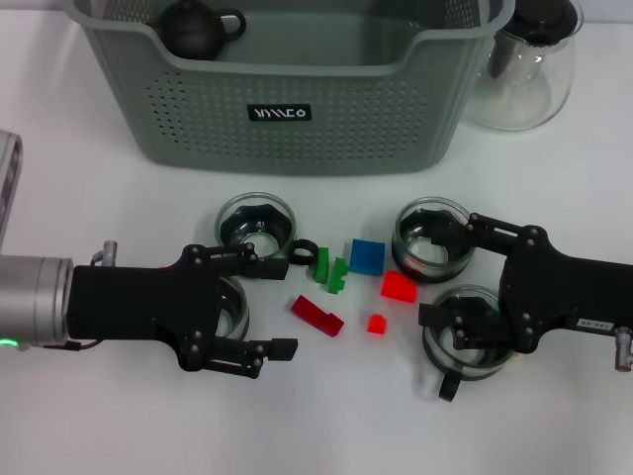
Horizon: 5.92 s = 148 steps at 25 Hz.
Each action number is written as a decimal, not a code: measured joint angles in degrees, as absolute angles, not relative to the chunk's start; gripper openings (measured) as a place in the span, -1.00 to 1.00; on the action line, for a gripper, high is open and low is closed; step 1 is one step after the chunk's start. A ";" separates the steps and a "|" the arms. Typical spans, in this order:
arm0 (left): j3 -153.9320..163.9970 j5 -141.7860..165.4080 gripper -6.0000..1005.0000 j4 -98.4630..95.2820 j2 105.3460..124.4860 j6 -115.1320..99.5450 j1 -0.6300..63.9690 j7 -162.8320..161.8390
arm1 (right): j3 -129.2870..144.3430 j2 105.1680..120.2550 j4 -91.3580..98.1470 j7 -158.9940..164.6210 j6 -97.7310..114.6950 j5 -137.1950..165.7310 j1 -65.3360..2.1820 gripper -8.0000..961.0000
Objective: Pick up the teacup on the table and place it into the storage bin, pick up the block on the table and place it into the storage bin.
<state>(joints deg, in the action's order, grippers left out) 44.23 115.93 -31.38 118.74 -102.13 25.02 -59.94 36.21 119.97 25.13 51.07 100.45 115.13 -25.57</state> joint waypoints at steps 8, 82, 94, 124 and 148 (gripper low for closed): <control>44.24 115.93 0.72 -31.38 118.74 -102.20 25.03 -59.94 | 36.20 119.97 25.13 51.07 100.41 115.13 -25.50 0.90; 28.48 117.24 0.70 -32.43 115.40 -106.27 19.44 -59.85 | 67.98 119.56 61.24 110.54 105.80 145.55 -43.07 0.18; 28.76 117.24 0.70 -32.43 115.50 -104.87 20.12 -59.85 | 67.94 120.18 65.19 115.92 105.25 149.80 -43.11 0.01; 28.74 117.24 0.70 -32.43 116.03 -104.41 20.04 -59.85 | 71.29 120.32 53.42 119.76 92.63 148.04 -43.85 -0.29; 28.59 117.24 0.70 -32.43 116.20 -102.73 20.01 -59.85 | 52.27 119.65 63.32 117.79 101.89 121.40 -42.74 -0.81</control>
